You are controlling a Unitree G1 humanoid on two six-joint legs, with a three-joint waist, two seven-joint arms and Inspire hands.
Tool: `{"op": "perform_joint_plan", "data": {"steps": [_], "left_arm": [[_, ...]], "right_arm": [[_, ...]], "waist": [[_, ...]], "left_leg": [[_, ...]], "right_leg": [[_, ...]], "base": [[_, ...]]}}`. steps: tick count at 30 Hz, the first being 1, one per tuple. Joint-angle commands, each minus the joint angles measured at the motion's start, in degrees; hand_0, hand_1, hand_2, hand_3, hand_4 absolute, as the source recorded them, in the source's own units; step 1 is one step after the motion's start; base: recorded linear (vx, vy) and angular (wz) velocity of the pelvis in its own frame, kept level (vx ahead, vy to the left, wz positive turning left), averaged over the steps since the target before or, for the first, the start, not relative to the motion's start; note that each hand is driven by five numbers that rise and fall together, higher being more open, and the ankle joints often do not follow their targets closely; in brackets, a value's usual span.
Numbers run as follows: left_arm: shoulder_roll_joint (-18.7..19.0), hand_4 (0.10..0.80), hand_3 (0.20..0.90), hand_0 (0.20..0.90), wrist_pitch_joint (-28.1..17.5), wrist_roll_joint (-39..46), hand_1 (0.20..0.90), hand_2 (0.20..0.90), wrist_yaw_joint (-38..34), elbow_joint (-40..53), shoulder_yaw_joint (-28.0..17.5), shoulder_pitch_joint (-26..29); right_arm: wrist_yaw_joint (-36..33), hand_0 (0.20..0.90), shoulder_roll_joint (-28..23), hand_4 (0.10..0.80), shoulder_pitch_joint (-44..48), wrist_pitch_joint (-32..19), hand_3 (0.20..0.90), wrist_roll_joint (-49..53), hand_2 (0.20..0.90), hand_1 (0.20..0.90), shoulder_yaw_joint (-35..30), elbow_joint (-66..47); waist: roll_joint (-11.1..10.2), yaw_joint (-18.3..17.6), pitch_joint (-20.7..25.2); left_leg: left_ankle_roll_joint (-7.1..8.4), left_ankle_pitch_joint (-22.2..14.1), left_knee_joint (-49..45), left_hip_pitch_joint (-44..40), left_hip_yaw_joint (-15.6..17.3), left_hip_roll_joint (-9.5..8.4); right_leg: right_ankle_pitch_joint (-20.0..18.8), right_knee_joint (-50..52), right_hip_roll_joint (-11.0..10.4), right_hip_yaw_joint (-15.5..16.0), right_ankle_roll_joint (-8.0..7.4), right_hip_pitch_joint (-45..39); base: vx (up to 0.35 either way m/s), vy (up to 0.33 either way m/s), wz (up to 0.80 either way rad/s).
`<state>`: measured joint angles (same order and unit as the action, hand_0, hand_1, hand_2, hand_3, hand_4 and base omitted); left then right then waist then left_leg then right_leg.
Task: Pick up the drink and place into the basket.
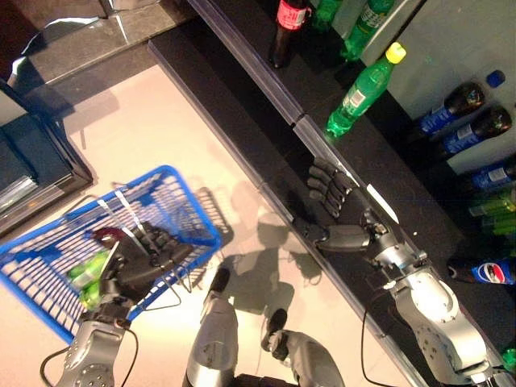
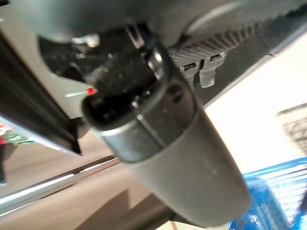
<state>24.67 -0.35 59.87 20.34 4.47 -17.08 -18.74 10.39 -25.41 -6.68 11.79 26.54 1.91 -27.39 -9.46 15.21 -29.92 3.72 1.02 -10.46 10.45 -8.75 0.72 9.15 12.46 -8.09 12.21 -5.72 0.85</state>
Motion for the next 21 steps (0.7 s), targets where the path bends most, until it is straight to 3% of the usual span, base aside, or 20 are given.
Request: {"op": "perform_joint_plan", "data": {"steps": [1,6,12,21], "left_arm": [[1.36,0.1,0.2,0.3,-10.94,3.36,0.3,0.3,8.43,15.47,1.76,5.28],[0.83,0.1,0.2,0.3,-11.4,2.22,0.3,0.3,6.55,10.94,3.79,4.16],[-2.29,0.1,0.2,0.3,-13.33,-0.01,0.3,0.3,0.45,2.65,6.76,3.58],[-7.22,0.1,0.2,0.3,-12.94,-2.68,0.3,0.3,-8.7,-15.37,8.51,3.73]], "right_arm": [[4.13,0.9,-2.3,0.8,-0.93,-6.06,0.9,6.11,0.9,0.9,0.61,0.83],[8.69,0.9,-1.1,0.8,-4.72,-4.45,0.9,8.81,0.9,0.9,1.7,4.72],[13.1,0.9,1.75,0.8,-7.99,-4.07,0.9,8.42,0.9,0.9,4.5,13.22],[10.86,0.9,7.07,0.8,-9.41,-4.07,0.9,9.11,0.9,0.9,7.46,29.86]], "waist": [[1.98,-4.17,14.96],[2.69,-5.98,18.01],[4.42,-8.17,21.37],[6.35,-10.85,25.24]], "left_leg": [[-4.57,-0.76,2.35,-3.49,0.51,-1.29],[-3.99,0.27,5.94,-5.62,2.24,-0.49],[-3.15,1.97,11.03,-8.47,4.11,0.19],[-2.0,2.87,14.67,-11.65,6.61,1.59]], "right_leg": [[-7.54,-2.81,0.53,-1.11,1.31,0.16],[-9.15,-6.79,0.52,-2.66,0.63,-1.06],[-10.99,-11.44,0.19,-4.6,0.04,-2.61],[-11.97,-14.24,0.1,-5.22,0.38,-4.29]], "base": [[0.0,0.0,0.0],[-0.035,-0.005,-0.07],[-0.045,0.018,-0.27],[-0.017,-0.013,-0.17]]}}
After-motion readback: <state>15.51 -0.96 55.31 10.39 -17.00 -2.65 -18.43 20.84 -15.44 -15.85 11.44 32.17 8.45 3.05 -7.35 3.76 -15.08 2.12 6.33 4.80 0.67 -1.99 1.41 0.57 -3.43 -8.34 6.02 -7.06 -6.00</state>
